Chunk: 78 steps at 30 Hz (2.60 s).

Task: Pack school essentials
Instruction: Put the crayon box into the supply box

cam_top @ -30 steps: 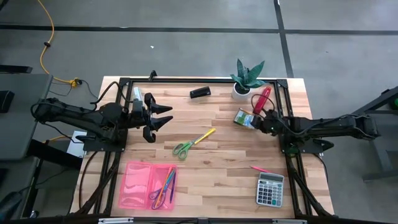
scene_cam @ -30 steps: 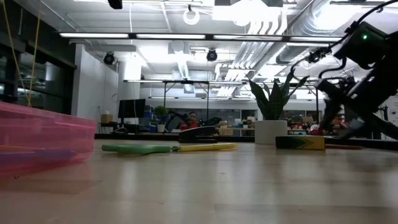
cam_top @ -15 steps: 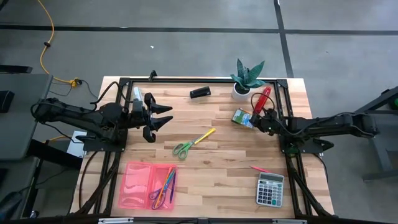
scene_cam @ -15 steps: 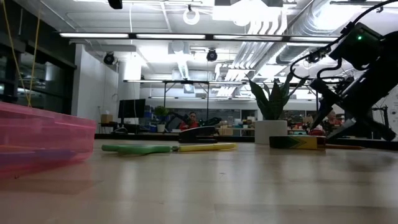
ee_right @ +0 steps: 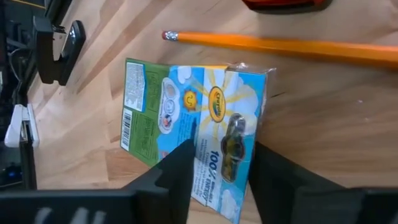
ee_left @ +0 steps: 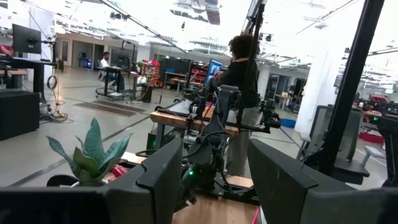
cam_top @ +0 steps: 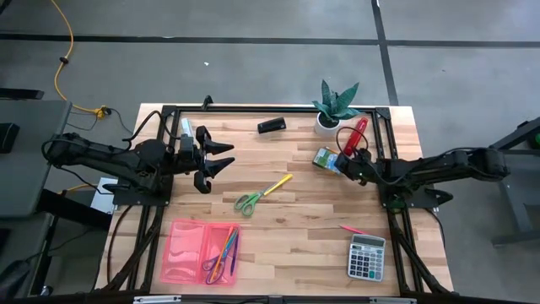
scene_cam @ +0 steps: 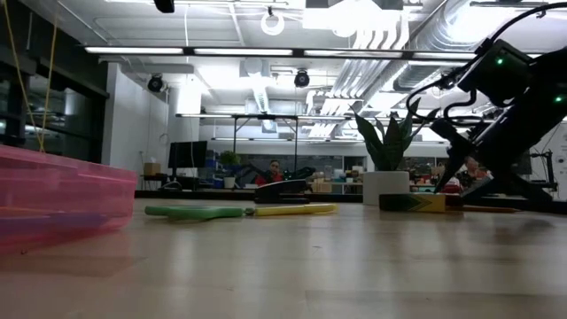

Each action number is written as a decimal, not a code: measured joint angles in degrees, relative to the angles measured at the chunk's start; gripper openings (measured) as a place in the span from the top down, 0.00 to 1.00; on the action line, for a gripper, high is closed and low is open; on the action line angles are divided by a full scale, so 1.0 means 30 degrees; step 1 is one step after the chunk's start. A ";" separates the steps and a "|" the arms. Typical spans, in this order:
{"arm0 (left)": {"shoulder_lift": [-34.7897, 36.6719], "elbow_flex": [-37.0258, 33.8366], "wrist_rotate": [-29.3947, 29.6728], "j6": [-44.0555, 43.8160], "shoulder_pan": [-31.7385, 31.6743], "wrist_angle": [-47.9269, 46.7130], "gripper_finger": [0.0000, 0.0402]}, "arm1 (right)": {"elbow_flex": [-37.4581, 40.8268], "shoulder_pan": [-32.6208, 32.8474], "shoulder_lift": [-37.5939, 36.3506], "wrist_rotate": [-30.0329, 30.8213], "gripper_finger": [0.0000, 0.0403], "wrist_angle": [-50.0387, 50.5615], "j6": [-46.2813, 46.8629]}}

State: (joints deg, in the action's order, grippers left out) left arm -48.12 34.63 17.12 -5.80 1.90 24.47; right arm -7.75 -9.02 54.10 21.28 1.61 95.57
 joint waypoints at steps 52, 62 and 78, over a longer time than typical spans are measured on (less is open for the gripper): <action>-0.1785 0.0015 -0.0597 -0.2521 0.0005 -0.1365 0.57 | -1.5899 0.2565 0.3094 -0.6133 1.00 0.2970 -1.9021; -0.0175 0.0521 -0.1602 -0.3007 0.0005 -0.1299 0.57 | -1.5921 0.4098 0.5883 -0.7320 1.00 0.1913 -1.8929; 0.1158 0.0634 -0.1482 -0.3024 0.0020 -0.1362 0.57 | -1.5966 0.8449 1.3855 -0.4261 1.00 -1.0059 -1.3692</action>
State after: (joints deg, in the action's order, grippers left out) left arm -44.64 36.53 12.68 -14.87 1.96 20.38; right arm -55.65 16.33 95.66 8.49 -28.57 54.50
